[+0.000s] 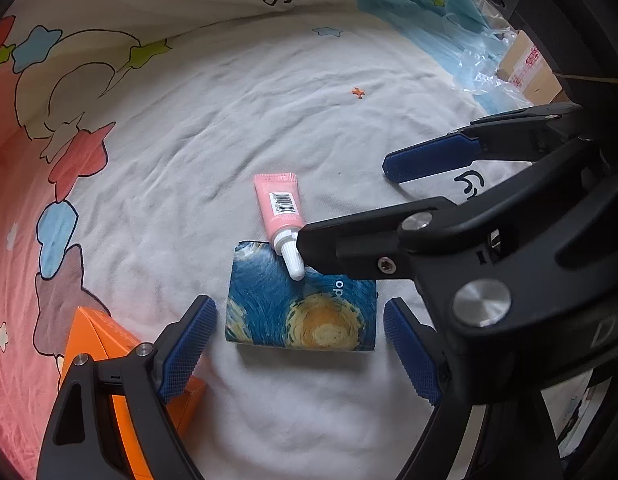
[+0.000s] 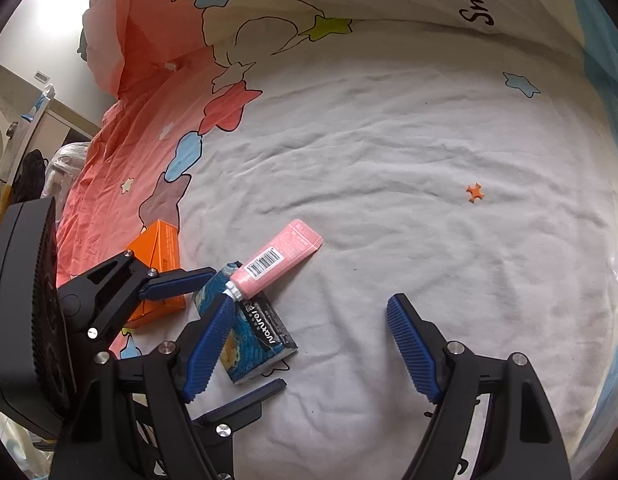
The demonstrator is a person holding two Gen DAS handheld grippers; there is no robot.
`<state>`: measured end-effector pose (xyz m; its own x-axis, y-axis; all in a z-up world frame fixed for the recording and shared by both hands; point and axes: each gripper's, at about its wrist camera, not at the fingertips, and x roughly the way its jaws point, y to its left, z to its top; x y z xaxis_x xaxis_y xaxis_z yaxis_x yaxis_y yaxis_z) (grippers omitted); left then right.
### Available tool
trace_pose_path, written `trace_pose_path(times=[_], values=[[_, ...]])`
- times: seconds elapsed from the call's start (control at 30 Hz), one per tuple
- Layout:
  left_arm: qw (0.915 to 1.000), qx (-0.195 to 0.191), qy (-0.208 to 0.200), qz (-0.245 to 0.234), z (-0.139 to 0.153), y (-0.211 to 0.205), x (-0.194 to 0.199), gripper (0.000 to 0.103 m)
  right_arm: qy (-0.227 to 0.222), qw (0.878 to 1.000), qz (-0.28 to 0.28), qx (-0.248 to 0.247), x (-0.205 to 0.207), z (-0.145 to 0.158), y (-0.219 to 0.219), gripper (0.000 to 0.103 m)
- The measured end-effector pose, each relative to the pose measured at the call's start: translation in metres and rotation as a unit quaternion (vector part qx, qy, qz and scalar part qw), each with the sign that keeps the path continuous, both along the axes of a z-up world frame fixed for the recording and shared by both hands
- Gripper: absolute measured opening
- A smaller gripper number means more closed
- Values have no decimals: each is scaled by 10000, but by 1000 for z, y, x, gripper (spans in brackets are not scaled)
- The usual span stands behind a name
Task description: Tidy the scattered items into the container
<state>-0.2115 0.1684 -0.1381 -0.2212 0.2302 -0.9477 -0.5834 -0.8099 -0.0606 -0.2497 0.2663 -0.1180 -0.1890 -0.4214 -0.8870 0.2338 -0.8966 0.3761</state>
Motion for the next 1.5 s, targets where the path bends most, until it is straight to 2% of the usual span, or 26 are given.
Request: trace_pose_path(times=[0.43, 0.93, 1.0, 1.03, 1.4, 1.5], values=[[9999, 94, 27, -94, 2, -4, 2, 88, -104, 9987, 243, -434, -2, -2, -1, 76], [9997, 214, 2, -154, 1, -2, -5, 88, -130, 9983, 380, -426, -9, -6, -8, 78], [9997, 207, 62, -143, 3, -2, -5, 79, -92, 9983, 447, -351, -9, -6, -11, 78], [9997, 110, 182, -119, 4, -2, -5, 64, -73, 9983, 480, -314, -9, -6, -13, 78], [9999, 80, 86, -107, 5, -6, -1, 64, -66, 9986, 496, -171, -8, -4, -19, 78], [9999, 140, 64, -78, 9, -12, 1, 64, -73, 9984, 492, -261, -9, -2, -24, 78]])
